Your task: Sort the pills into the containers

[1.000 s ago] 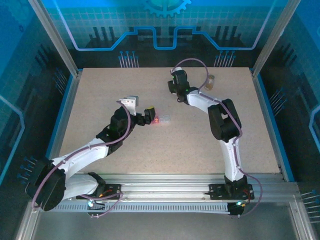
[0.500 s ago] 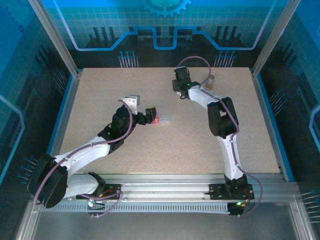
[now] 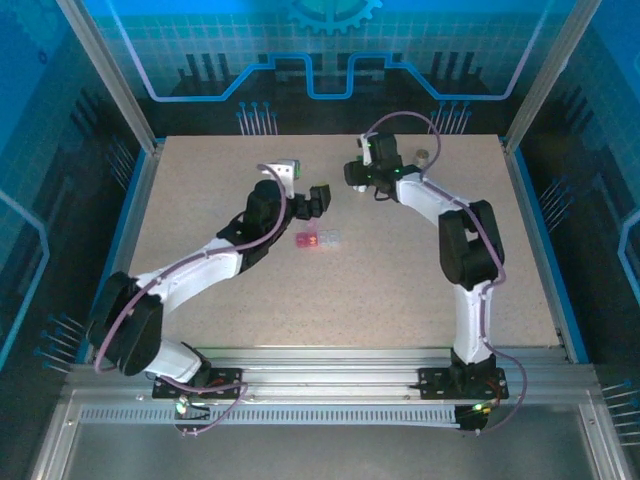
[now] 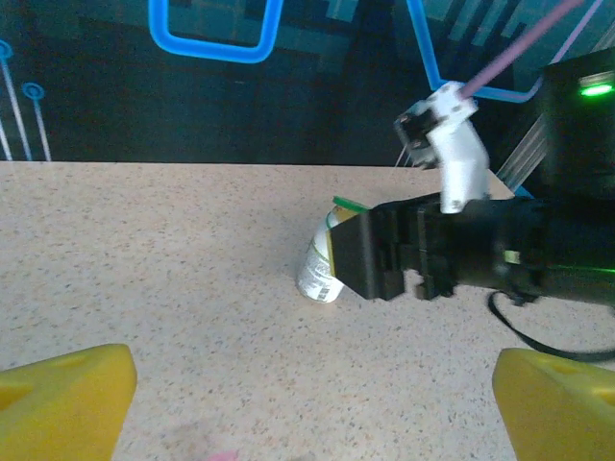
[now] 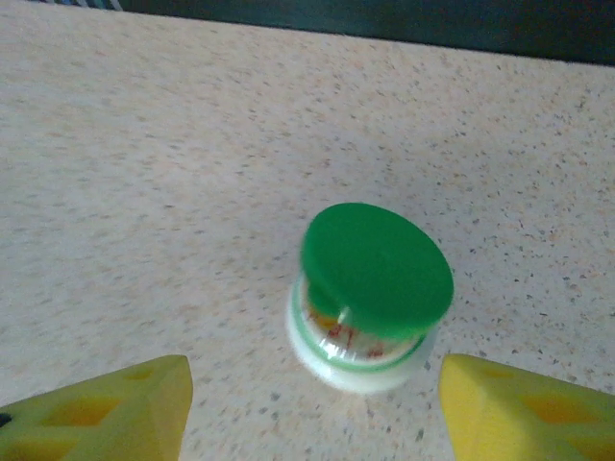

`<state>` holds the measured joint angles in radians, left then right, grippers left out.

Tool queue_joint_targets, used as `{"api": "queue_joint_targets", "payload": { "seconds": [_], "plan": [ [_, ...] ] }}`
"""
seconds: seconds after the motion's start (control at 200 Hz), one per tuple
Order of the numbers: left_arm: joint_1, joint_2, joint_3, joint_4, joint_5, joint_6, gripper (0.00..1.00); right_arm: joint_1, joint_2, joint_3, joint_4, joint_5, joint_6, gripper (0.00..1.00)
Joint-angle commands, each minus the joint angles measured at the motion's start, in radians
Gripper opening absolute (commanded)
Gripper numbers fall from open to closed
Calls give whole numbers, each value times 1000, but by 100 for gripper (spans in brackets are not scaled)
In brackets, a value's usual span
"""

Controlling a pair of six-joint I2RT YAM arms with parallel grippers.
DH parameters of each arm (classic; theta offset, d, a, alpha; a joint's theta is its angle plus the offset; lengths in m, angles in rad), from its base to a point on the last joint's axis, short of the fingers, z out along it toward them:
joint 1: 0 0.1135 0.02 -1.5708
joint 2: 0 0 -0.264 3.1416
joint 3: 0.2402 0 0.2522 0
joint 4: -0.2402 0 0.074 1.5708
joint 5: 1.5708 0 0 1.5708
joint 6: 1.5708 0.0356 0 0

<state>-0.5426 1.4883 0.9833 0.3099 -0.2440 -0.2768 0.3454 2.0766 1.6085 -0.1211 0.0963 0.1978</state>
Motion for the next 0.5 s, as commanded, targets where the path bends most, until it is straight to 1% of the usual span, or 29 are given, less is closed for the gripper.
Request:
{"api": "queue_joint_targets", "payload": {
  "seconds": [0.0, 0.115, 0.19, 0.335, 0.425, 0.495],
  "plan": [
    [28, 98, 103, -52, 55, -71, 95, -44, -103, -66, 64, -131, -21, 69],
    [52, 221, 220, -72, 106, -147, 94, -82, -154, -122, 92, -183, -10, 70],
    [64, 311, 303, -75, 144, -189, 92, -110, -155, -132, 115, -214, 14, 70],
    [74, 474, 470, -92, 202, -242, 88, -160, -104, -104, 165, -318, 89, 67],
    [73, 557, 554, -75, 217, -255, 87, -167, -64, -76, 192, -343, 115, 66],
    [74, 621, 639, -104, 229, -257, 87, -171, -31, -47, 196, -352, 131, 66]
  ]
}}
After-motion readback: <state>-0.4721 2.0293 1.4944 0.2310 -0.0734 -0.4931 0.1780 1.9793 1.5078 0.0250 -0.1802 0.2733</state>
